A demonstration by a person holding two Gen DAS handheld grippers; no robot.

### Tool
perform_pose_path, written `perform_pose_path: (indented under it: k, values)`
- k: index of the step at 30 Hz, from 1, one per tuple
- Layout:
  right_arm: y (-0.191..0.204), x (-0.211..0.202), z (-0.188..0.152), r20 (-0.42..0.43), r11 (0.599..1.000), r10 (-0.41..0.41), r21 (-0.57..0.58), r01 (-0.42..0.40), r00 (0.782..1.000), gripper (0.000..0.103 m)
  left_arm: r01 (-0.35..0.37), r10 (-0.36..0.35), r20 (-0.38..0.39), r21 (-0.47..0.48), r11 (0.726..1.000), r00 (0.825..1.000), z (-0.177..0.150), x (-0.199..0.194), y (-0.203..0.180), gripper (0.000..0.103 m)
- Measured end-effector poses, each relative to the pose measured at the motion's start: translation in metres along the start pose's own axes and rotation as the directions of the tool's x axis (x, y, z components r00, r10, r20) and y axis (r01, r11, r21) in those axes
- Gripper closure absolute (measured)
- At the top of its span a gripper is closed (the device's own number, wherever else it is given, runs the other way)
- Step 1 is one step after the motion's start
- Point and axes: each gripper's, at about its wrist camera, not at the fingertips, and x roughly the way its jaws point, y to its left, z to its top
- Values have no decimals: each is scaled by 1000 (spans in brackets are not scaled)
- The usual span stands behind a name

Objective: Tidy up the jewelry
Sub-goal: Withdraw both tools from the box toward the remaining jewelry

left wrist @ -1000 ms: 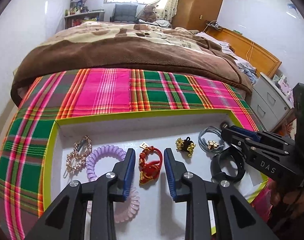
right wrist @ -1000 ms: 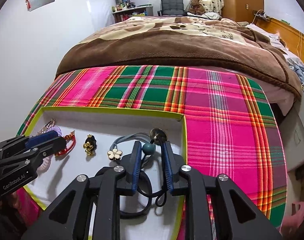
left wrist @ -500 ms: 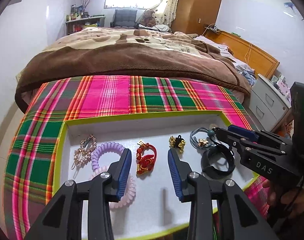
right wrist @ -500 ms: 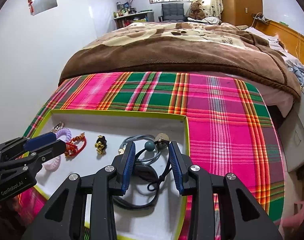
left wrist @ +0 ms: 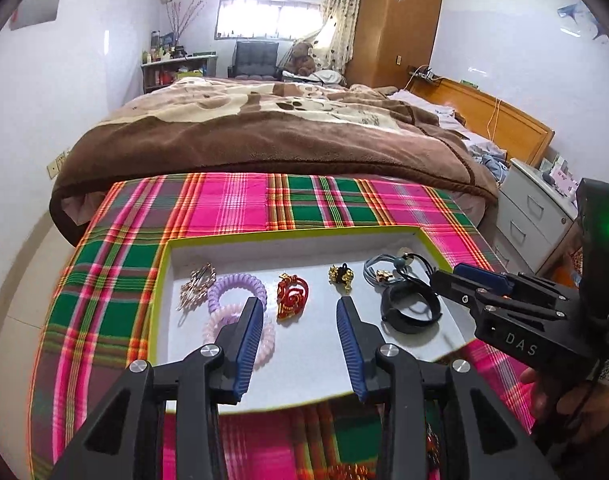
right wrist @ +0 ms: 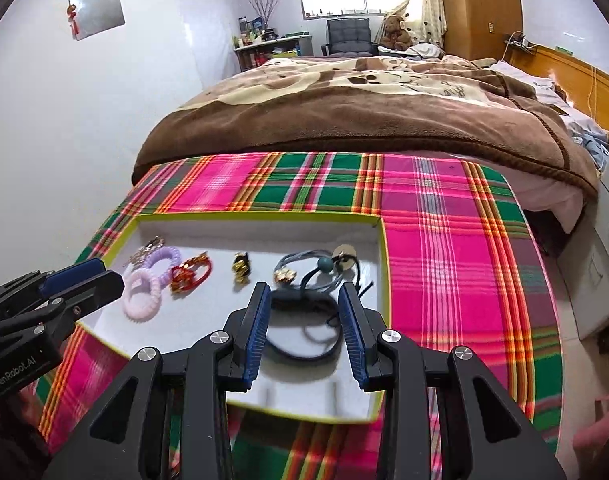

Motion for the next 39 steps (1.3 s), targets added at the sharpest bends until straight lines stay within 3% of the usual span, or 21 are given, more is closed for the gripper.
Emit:
perform_pose_path:
  k: [4,14,19,30,39]
  values:
    - [8,-13,-10,15,1000,16,-4,-15,1000,67,-39,39,28,19,999,999,-11,-20,-3,65]
    - [23,-41,-41,35,999,45,-18,-45,998,66,-20,21,38,-20,1000,999,-49,-55,8,65]
    - [29,-48,-61,21,998,55,-25,-55,998,54,1,0,32,-40,999,999,-69,-65,14,65]
    - [57,-32,-93,-64,995,85,-53,-88,994,54,9,-8,14,-78,997,1000,-100,-78,23,65]
    - [67,-21,-104,-109,995,48,-84,-57,993,54,-1,1,1,-85,996,1000,-112,-79,28,65]
